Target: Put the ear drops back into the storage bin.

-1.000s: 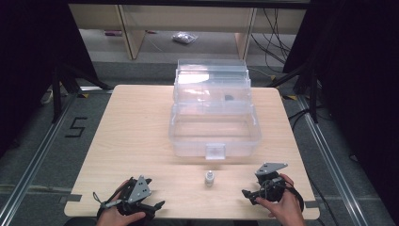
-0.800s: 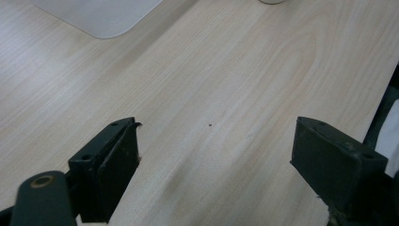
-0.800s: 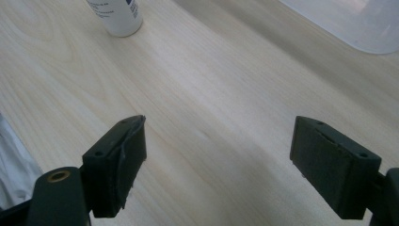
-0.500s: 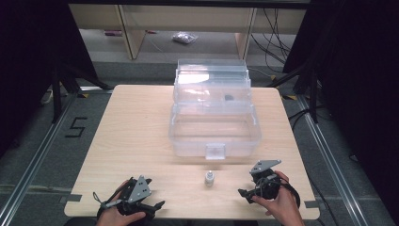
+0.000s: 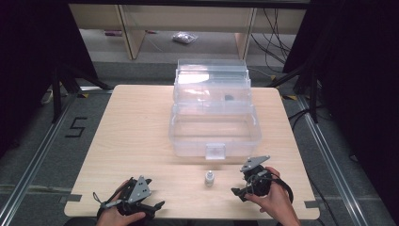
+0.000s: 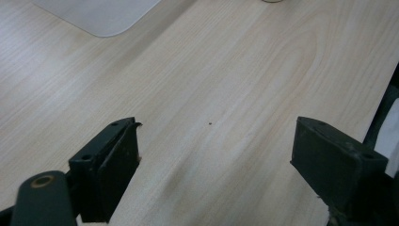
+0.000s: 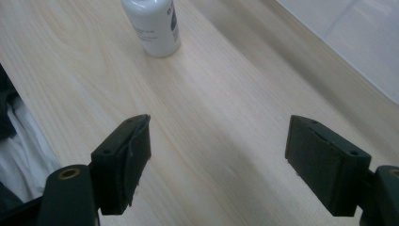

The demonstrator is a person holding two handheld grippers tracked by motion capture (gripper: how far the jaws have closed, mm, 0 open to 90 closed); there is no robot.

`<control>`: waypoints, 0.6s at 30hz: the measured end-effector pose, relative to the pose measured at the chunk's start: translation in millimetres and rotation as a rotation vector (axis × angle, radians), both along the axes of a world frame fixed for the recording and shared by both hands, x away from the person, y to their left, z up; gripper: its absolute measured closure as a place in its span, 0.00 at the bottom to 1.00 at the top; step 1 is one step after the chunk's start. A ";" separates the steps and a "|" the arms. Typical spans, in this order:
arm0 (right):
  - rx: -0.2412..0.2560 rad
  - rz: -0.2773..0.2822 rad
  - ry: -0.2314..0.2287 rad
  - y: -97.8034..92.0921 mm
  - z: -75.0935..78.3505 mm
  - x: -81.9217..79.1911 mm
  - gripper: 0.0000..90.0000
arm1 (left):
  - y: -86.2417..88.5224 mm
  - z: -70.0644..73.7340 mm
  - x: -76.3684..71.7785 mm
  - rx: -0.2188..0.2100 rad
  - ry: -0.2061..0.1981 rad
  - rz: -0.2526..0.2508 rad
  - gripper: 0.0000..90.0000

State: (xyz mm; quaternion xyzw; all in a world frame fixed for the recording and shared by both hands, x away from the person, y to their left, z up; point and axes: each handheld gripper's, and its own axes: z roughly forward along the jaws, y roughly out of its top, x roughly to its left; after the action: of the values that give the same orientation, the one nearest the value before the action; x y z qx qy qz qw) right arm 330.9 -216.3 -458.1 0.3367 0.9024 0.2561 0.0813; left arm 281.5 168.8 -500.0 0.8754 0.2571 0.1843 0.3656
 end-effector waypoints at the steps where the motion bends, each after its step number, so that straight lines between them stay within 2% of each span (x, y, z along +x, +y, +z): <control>1: -0.011 0.026 -0.012 1.2 1.1 2.0 0.27 | 0.0 0.0 -0.2 -0.005 0.001 -0.001 0.17; 3: -0.012 0.004 0.013 5.6 4.4 0.8 0.27 | 0.2 0.1 -0.5 0.000 0.004 -0.005 0.17; 4: -0.013 0.027 -0.006 7.0 4.5 2.4 0.27 | 0.4 0.0 -0.3 0.003 0.003 -0.005 0.17; 5: -0.015 0.042 -0.005 8.9 5.5 3.1 0.27 | -0.2 -0.3 -0.4 -0.013 0.003 0.000 0.17; 7: -0.022 0.035 0.015 14.5 6.4 3.1 0.28 | -0.1 -0.1 -0.5 -0.011 0.006 -0.003 0.17; 8: -0.029 0.052 0.015 16.3 7.1 4.3 0.28 | 0.2 0.0 -0.4 0.002 0.002 -0.004 0.17; 11: -0.041 0.095 0.006 23.8 8.4 6.5 0.29 | 0.0 -0.1 -0.3 -0.011 0.001 0.000 0.17; 14: -0.055 0.107 0.009 30.9 9.0 8.4 0.29 | 0.3 0.0 -0.5 0.003 0.003 -0.006 0.17; 15: -0.060 0.103 0.011 33.7 9.3 8.3 0.29 | 0.3 0.1 -0.2 0.003 0.004 -0.007 0.17; 17: -0.068 0.131 0.013 37.7 9.4 10.8 0.30 | -0.2 0.2 -1.2 -0.017 0.006 -0.002 0.17; 18: -0.074 0.129 0.019 40.1 9.7 11.2 0.30 | 0.0 0.0 -1.1 -0.009 0.002 -0.001 0.17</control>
State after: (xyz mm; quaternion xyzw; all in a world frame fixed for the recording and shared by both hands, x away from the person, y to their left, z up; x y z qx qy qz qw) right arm 342.1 -176.3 -448.4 0.2769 0.9318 0.2243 0.0685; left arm 280.4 168.9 -500.0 0.8739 0.2580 0.1822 0.3695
